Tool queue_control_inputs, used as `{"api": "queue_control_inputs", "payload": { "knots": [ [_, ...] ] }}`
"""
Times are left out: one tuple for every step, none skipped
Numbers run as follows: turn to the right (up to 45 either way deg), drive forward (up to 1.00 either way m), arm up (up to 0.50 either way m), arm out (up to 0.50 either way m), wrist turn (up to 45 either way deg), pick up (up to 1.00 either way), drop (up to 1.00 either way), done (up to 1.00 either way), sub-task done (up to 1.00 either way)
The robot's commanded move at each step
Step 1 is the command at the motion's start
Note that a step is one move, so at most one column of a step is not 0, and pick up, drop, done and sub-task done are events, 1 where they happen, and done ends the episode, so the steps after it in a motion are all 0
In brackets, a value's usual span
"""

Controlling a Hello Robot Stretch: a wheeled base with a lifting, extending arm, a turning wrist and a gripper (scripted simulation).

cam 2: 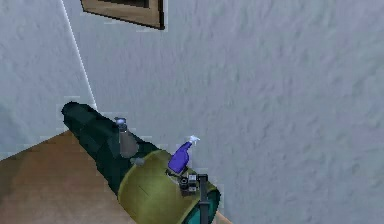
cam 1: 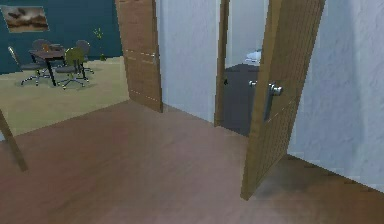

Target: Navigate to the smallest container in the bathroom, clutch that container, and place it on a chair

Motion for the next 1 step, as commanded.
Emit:
{"api": "queue_control_inputs", "payload": {
  "knots": [
    [0.0,0.00,0.00,0.00,0.0,1.00,0.00,0.00,0.00]
  ]
}}
